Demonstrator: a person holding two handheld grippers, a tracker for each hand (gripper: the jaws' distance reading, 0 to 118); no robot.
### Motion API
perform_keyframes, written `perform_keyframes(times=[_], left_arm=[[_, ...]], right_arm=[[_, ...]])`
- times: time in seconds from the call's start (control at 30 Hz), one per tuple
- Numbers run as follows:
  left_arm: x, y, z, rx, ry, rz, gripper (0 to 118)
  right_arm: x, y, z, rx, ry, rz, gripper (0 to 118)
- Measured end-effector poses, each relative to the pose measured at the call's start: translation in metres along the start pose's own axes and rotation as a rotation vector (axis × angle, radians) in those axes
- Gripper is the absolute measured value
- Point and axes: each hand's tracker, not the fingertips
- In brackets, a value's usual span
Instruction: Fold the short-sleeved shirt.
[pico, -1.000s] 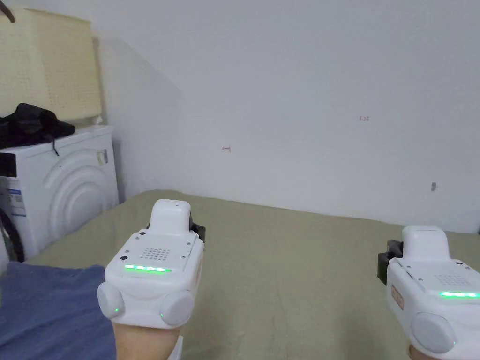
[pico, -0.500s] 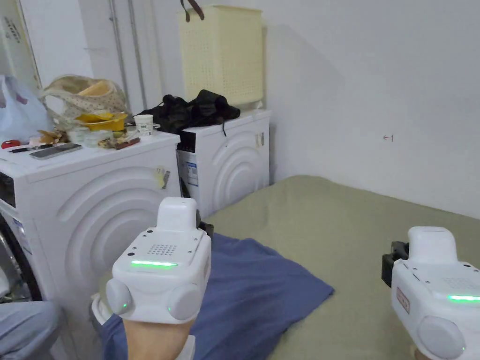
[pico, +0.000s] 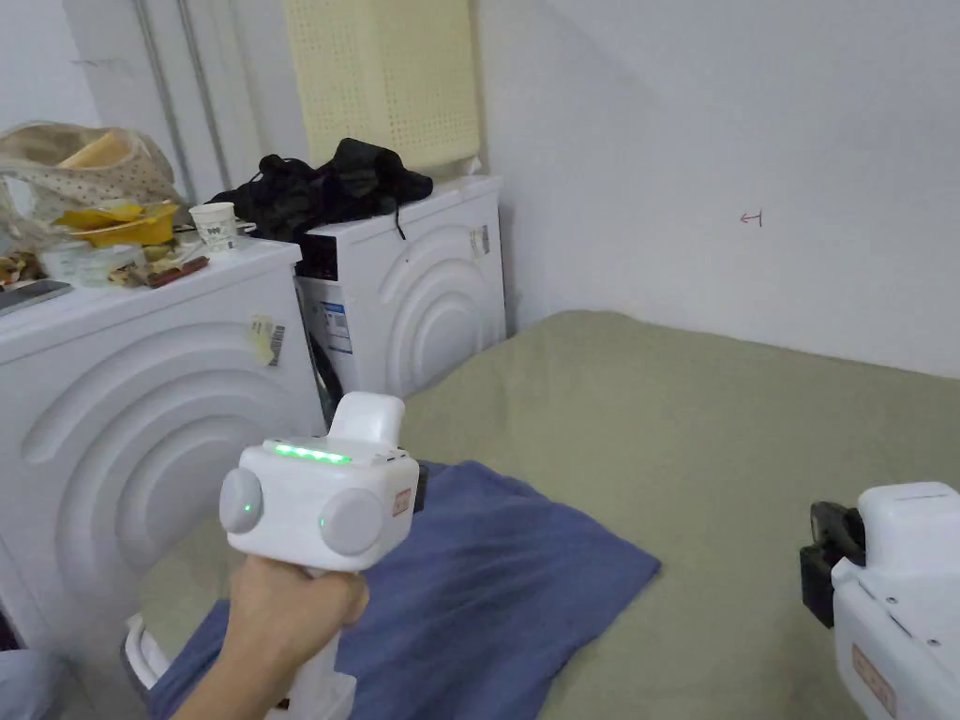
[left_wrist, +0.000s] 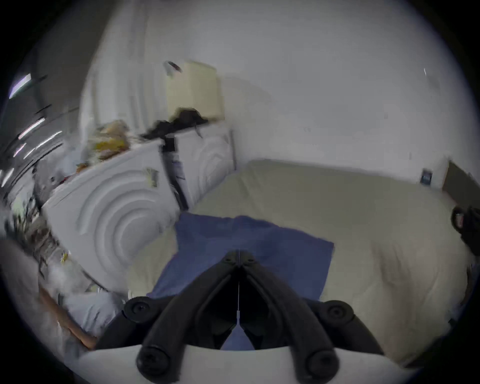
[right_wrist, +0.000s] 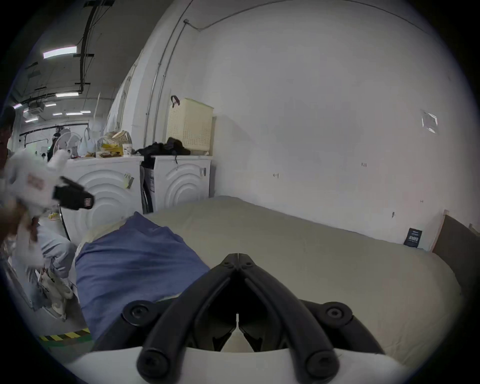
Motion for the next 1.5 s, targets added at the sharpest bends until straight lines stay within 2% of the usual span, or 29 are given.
perform_keyframes(times=[0.07,0.1,0.2,0.23,0.27,0.33,0.37,0.47,0.6,0.73,0.77,0.83,0.87,0.9,0.93,0.97,1.0,1.03,1.2,1.27,1.5], left_arm=[[0.004,0.02,-0.048,-0.147,-0.073,-0.102,0],[0.009,0.03,-0.075,-0.289,-0.148,-0.138,0],[0.014,0.037,-0.145,-0.605,-0.223,-0.056,0],[0.024,0.033,-0.149,-0.627,-0.218,-0.049,1],[0.029,0.028,-0.164,-0.652,-0.238,-0.07,8],[0.037,0.019,-0.184,-0.653,-0.229,-0.082,99],[0.042,0.012,-0.188,-0.674,-0.225,-0.091,118],[0.055,0.0,-0.198,-0.671,-0.218,-0.083,114],[0.059,-0.016,-0.216,-0.722,-0.226,-0.013,114],[0.062,-0.036,-0.229,-0.744,-0.304,0.015,111],[0.043,-0.037,-0.259,-0.778,-0.333,0.035,110],[0.04,-0.035,-0.258,-0.723,-0.287,-0.021,106],[0.036,-0.029,-0.259,-0.729,-0.268,-0.029,97],[0.03,-0.026,-0.259,-0.728,-0.273,-0.015,80],[0.024,-0.017,-0.258,-0.708,-0.279,0.0,53],[0.018,-0.008,-0.258,-0.694,-0.283,0.006,12],[0.013,-0.001,-0.255,-0.664,-0.252,-0.007,2],[0.028,-0.001,-0.224,-0.64,-0.271,0.007,2],[0.049,0.025,-0.173,-0.553,-0.3,-0.044,2],[0.063,0.038,-0.156,-0.507,-0.357,-0.052,2],[0.19,0.09,-0.08,-0.394,-0.58,-0.227,2]], right_arm=[[0.004,-0.011,-0.007,-0.035,0.002,0.01,0],[0.005,-0.017,-0.011,-0.054,0.004,0.01,0],[0.008,-0.036,-0.022,-0.105,0.015,0.005,0],[0.01,-0.041,-0.025,-0.122,0.025,-0.011,0],[0.011,-0.047,-0.029,-0.144,0.034,-0.026,0],[0.014,-0.054,-0.037,-0.185,0.053,-0.056,0],[0.015,-0.057,-0.041,-0.192,0.062,-0.051,0],[0.015,-0.066,-0.047,-0.204,0.067,-0.036,0],[0.016,-0.074,-0.047,-0.218,0.085,-0.066,0],[0.017,-0.083,-0.047,-0.233,0.084,-0.073,0],[0.019,-0.086,-0.047,-0.247,0.085,-0.088,0],[0.022,-0.089,-0.046,-0.289,0.073,-0.115,0],[0.023,-0.09,-0.044,-0.291,0.063,-0.114,0],[0.024,-0.092,-0.042,-0.294,0.051,-0.109,0],[0.025,-0.093,-0.041,-0.304,0.037,-0.102,0],[0.026,-0.095,-0.04,-0.31,0.023,-0.091,0],[0.027,-0.095,-0.04,-0.321,0.017,-0.091,0],[0.029,-0.095,-0.039,-0.327,0.016,-0.097,0],[0.038,-0.093,-0.03,-0.332,-0.01,-0.107,0],[0.046,-0.091,-0.025,-0.332,-0.027,-0.116,0],[0.1,-0.091,0.02,-0.343,-0.153,-0.143,0]])
